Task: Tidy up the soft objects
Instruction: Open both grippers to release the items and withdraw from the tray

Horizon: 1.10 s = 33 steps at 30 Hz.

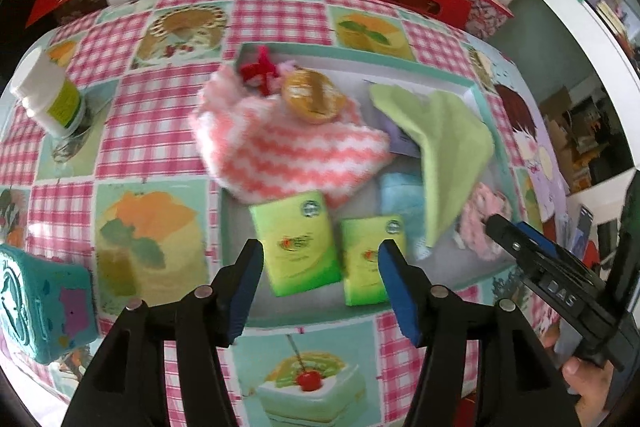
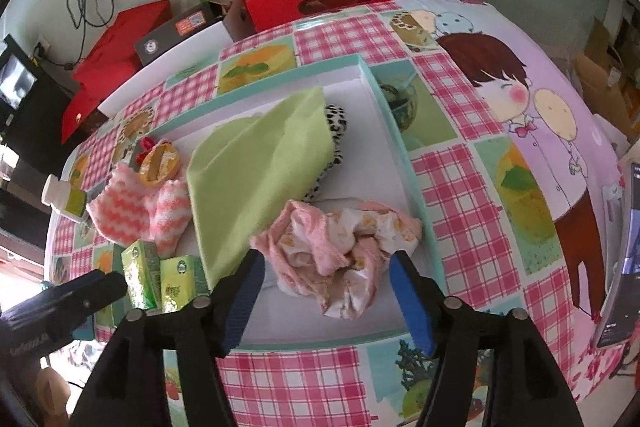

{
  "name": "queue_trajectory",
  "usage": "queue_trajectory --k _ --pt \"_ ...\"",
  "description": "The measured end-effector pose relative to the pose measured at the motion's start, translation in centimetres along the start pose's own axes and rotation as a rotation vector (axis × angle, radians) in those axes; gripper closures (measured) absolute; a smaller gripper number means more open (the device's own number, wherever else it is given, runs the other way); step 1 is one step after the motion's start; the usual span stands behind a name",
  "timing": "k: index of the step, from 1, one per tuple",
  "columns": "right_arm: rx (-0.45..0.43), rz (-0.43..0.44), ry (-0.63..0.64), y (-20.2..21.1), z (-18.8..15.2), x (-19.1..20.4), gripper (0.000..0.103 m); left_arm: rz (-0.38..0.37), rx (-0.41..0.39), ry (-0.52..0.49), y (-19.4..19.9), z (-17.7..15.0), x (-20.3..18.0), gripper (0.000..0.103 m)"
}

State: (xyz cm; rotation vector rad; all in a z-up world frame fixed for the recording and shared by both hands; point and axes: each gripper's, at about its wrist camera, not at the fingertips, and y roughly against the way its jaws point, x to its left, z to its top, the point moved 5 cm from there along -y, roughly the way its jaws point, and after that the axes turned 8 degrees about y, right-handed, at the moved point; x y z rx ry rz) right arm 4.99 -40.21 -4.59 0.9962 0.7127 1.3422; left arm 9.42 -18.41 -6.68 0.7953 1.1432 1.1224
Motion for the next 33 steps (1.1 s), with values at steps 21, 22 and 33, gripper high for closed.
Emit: queue_trajectory --k 21,22,33 --pt "-0.016 -0.02 0.124 -0.1 0.2 3.7 0.0 0.135 -0.102 0.147 -0.2 0.7 9.1 0.008" --pt "-0.013 -0.02 0.129 -0.2 0.1 3.8 0.0 0.135 -0.1 0.151 -0.2 0.6 9.3 0.008" --pt "-0.015 -0.026 0.168 0.0 0.0 5.9 0.0 0.146 -0.118 0.14 0.9 0.6 9.4 0.007"
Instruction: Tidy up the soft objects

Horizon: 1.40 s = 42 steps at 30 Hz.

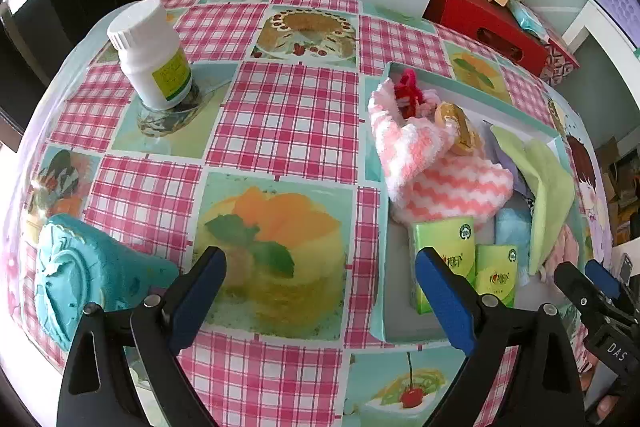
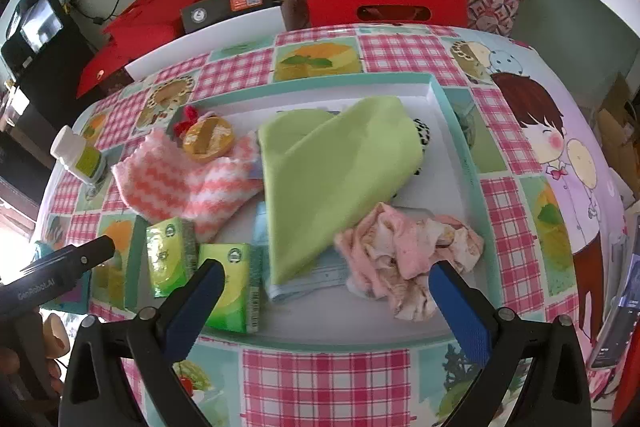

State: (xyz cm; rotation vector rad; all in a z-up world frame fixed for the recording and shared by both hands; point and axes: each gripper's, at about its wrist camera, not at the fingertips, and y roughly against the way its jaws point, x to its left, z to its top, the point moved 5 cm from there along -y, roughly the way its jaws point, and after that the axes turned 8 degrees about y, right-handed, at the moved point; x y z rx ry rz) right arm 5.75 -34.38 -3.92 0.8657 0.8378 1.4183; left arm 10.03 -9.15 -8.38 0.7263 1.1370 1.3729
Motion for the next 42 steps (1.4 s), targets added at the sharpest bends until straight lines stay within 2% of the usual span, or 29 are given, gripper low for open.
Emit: queue_trajectory --k 18,24,32,38,42 --pt "0.002 -0.004 0.079 1.8 -1.1 4.3 0.0 0.037 -0.062 -0.048 3.7 -1.7 1.0 0.007" --pt "0.005 -0.02 0.085 2.4 -2.0 4.8 0.0 0.035 -0.062 -0.037 4.3 -2.9 1.6 0.007" --pt "0.007 -0.032 0.085 3.3 -3.5 5.2 0.0 0.083 -0.079 -0.054 5.1 -4.7 2.6 0.008" --pt "0.009 -0.036 0.092 3.5 -4.5 5.4 0.0 0.066 -0.108 -0.075 5.8 -6.0 3.1 0.007" --pt "0.016 -0.038 0.084 3.3 -5.4 5.3 0.0 0.088 -0.143 -0.098 6.1 -6.8 3.4 0.008"
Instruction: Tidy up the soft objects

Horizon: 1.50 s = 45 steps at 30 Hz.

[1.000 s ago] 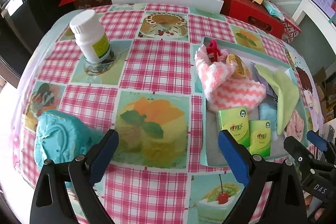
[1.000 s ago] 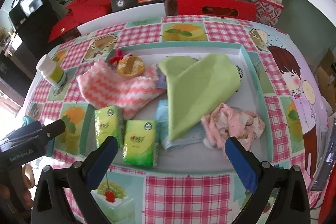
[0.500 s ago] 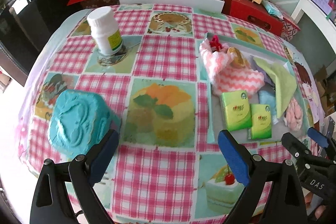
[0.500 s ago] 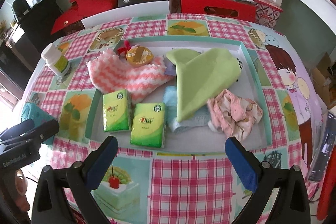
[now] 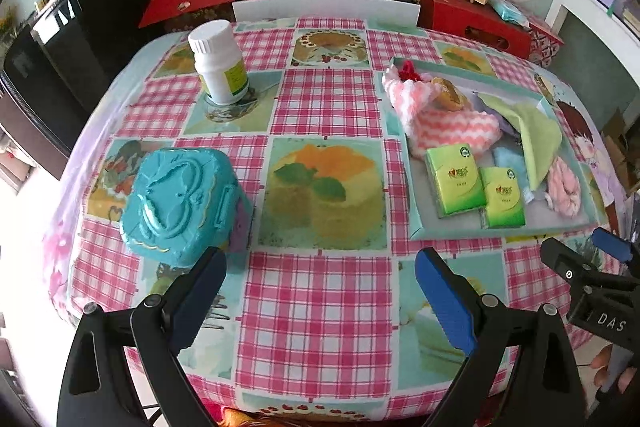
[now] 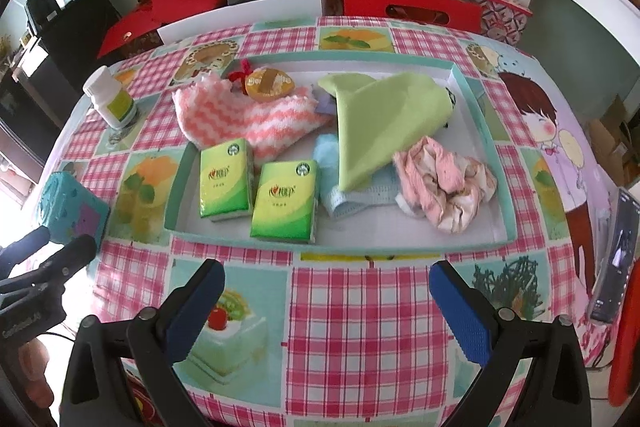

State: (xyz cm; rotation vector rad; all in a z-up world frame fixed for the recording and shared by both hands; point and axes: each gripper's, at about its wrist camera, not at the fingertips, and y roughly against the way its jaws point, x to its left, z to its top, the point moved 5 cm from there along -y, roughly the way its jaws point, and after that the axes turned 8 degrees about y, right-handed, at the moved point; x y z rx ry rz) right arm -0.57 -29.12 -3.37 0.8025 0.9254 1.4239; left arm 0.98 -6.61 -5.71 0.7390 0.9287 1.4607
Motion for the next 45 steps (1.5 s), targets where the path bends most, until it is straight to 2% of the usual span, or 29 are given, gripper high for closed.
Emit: queue_trajectory --k 10,15,22,45 --pt "-0.009 -0.026 -0.039 -0.4 -1.6 -0.8 0.0 0.059 -0.028 0.007 0.0 -1.3 1.2 0.008" --pt "-0.015 -0.051 -0.03 -0.5 -2.1 -1.0 0.0 0.117 -0.048 0.0 0.0 -1.8 1.4 0.007" --pt "-0.016 -0.062 -0.029 -0.8 -2.5 -1.0 0.0 0.159 -0.06 -0.002 -0.3 -2.4 2.0 0.008" --pt "-0.011 -0.072 -0.031 -1.3 -2.6 -1.1 0.0 0.236 -0.108 0.004 -0.1 -2.8 2.4 0.008"
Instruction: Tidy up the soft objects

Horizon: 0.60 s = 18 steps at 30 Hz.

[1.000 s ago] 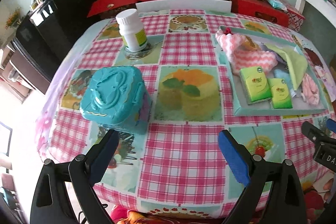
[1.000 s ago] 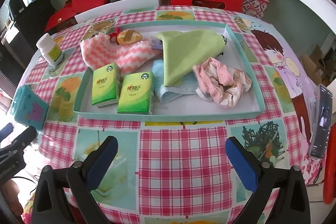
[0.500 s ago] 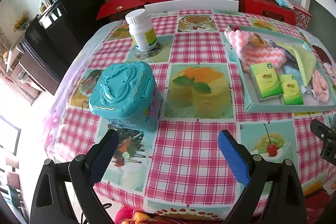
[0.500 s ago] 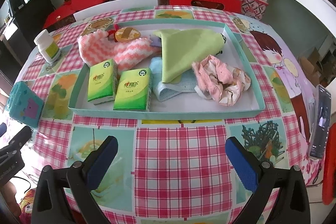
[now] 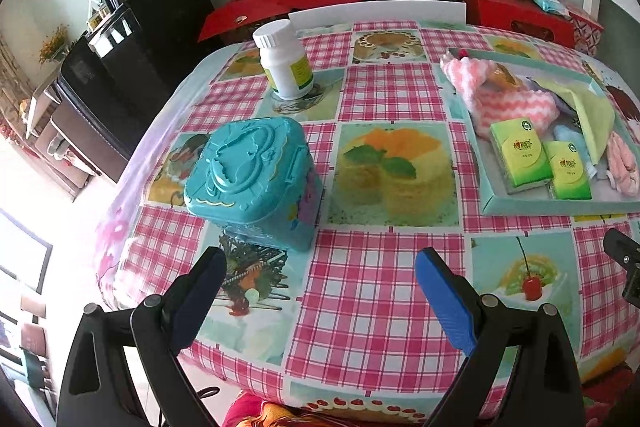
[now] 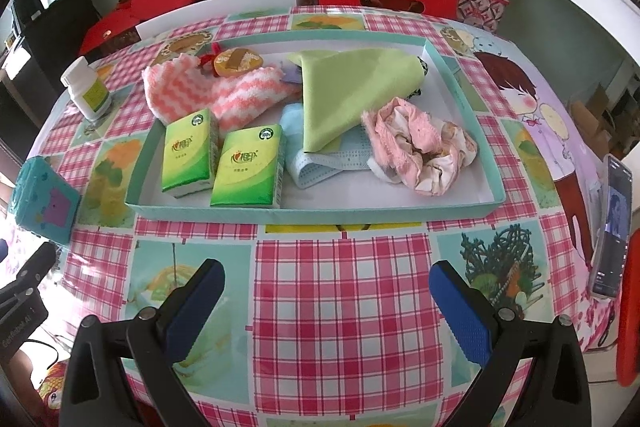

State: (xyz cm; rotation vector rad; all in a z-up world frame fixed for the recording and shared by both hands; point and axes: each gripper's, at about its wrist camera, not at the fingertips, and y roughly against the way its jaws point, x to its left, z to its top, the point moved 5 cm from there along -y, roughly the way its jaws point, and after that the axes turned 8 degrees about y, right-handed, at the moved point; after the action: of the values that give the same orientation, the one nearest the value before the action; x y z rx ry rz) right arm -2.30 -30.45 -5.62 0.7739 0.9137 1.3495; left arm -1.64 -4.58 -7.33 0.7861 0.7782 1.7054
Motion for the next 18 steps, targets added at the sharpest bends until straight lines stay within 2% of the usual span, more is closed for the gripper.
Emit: queue_trajectory --k 18 --pt "-0.008 -0.017 0.007 0.36 0.04 0.05 0.0 0.009 -0.018 -0.009 0.31 0.09 -0.01 0.008"
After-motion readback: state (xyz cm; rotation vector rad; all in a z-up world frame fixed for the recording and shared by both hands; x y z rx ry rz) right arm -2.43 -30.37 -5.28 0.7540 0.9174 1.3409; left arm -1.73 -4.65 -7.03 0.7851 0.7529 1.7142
